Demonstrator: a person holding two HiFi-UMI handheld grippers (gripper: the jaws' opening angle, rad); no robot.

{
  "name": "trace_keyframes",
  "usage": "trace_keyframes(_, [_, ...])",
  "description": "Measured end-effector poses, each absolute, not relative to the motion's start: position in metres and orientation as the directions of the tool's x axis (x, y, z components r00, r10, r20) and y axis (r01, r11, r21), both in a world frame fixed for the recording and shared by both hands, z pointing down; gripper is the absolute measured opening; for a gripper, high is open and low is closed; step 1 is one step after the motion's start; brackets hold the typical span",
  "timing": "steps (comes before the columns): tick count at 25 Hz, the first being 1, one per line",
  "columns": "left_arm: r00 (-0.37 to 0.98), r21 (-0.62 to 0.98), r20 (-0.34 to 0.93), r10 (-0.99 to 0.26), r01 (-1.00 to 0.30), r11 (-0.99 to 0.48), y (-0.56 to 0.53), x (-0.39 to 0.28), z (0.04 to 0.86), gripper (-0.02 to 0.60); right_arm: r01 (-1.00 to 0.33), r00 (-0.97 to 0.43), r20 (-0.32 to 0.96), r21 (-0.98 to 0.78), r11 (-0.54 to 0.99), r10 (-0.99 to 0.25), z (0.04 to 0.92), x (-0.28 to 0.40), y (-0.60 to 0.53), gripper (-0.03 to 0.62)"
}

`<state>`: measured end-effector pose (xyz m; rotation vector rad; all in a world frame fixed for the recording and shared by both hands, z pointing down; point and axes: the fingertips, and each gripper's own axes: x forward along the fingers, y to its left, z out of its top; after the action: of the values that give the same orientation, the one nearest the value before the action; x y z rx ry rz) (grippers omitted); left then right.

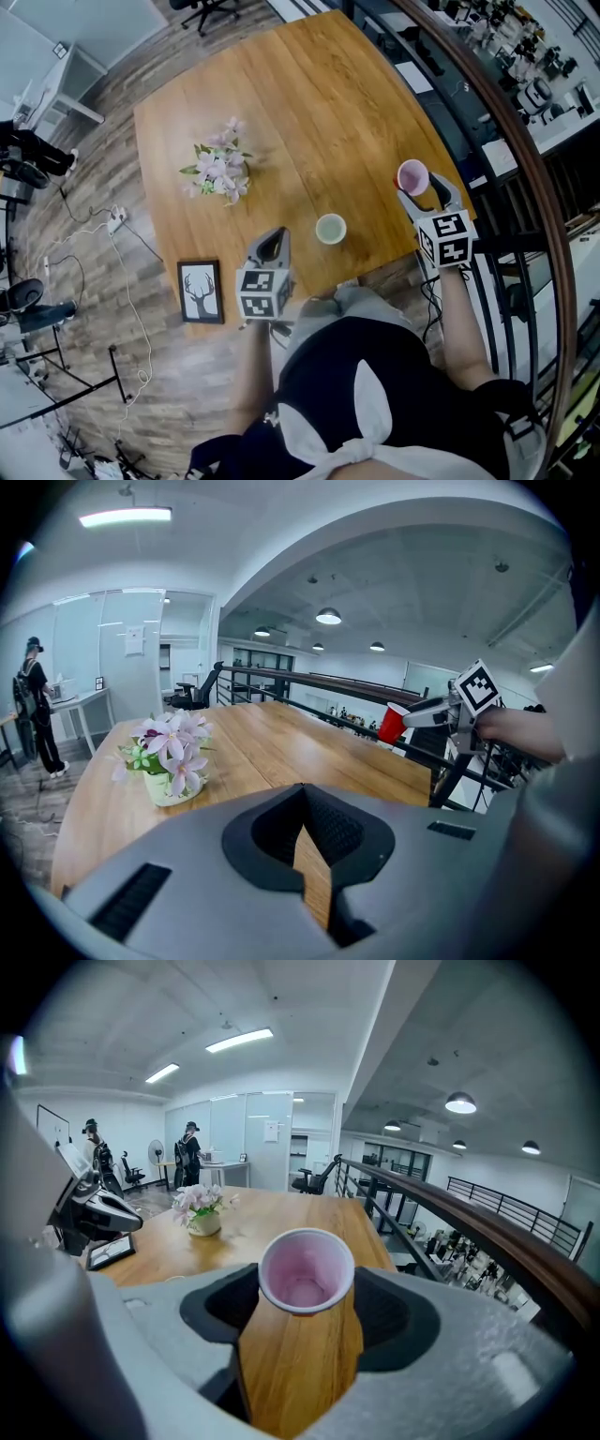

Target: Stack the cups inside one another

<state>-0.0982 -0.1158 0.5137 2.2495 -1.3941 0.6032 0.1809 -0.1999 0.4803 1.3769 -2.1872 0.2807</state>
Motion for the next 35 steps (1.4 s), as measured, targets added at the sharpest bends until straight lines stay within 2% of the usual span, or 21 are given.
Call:
trace_keyframes(14, [0.429, 0.127, 0.559, -0.709, -0.89, -0.438, -0.093, -0.096, 0.504, 0.017, -0.868, -0.37, 0.524, 0.099, 0.486, -0.767, 0.462, 0.158, -0.159, 0.311])
trace_keyframes(35, [0.392, 0.132, 0.554, -0.735, -0.912, -0.387, -0.062, -0.125, 0.508, 0.017, -0.728, -0.562, 0.533, 0.045, 0.685, -0.633, 0.478, 0.048, -0.119, 0.313])
